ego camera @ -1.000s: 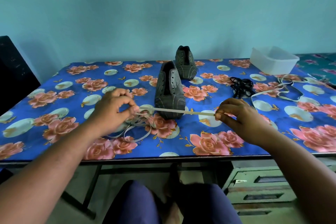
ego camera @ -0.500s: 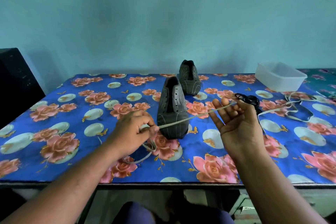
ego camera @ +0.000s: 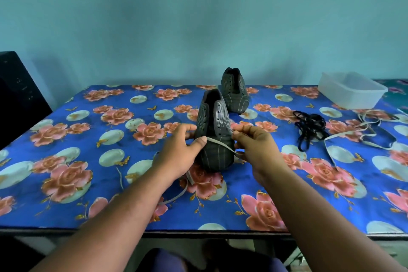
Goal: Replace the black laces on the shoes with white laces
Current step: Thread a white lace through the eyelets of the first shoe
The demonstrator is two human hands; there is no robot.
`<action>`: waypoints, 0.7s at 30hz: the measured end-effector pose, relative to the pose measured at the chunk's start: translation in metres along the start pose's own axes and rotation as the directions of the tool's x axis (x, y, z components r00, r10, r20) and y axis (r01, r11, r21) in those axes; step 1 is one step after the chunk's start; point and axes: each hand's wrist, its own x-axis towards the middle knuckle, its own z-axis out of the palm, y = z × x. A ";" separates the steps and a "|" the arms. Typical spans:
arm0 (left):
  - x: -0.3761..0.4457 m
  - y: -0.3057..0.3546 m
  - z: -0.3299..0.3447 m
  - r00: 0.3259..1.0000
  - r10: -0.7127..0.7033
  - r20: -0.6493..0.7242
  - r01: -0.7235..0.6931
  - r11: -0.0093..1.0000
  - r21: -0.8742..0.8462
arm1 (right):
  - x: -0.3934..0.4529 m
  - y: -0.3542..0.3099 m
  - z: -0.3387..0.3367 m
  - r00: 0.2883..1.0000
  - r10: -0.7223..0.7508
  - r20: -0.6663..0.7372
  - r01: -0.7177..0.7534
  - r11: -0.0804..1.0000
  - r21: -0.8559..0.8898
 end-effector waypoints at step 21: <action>-0.089 0.019 -0.003 0.984 0.173 0.030 -0.176 0.969 0.172 | -0.080 0.000 -0.035 0.995 -0.092 0.049 0.096 0.991 -0.090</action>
